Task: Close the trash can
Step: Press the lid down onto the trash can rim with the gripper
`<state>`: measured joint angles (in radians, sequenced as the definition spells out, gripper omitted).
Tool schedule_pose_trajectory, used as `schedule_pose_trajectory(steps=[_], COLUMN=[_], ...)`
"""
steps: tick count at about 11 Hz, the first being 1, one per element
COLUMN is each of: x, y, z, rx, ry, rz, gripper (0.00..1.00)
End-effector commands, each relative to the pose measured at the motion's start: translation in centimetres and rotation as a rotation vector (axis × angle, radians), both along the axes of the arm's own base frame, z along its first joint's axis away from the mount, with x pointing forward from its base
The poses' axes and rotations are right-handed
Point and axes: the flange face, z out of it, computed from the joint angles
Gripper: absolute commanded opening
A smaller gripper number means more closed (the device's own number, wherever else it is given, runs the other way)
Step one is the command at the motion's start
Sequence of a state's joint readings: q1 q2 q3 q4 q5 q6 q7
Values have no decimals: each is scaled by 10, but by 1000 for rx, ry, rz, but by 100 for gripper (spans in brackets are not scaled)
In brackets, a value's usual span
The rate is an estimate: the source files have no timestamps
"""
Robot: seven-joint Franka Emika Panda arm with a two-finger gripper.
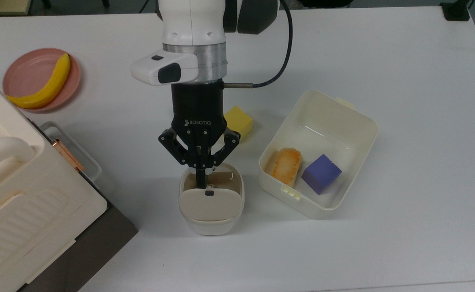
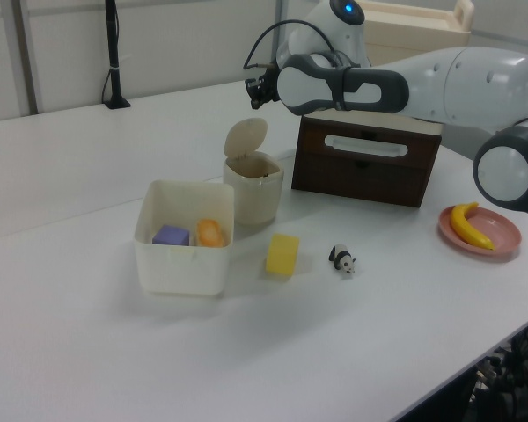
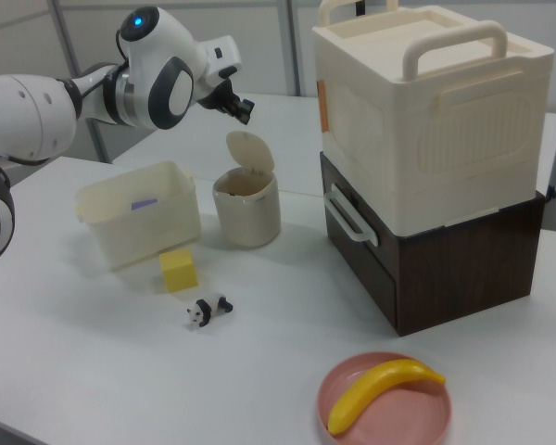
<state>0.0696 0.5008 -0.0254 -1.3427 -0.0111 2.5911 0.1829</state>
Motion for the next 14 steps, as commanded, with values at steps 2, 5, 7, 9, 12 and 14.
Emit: schedule_pose_trajectory(steps=[2,5,7,9,12,14], x=[2,-12,-20,-22,-28,-27], y=[0,-6,-6,-2,4,6], z=[-17,-32,-42,-46,-72,-78], rx=[-60,-115,-105,-103,-111,-111], ry=[66,288,394,412,467,476], rz=[7,85,142,158,177,181], gripper=[0,0,0,0,0,0])
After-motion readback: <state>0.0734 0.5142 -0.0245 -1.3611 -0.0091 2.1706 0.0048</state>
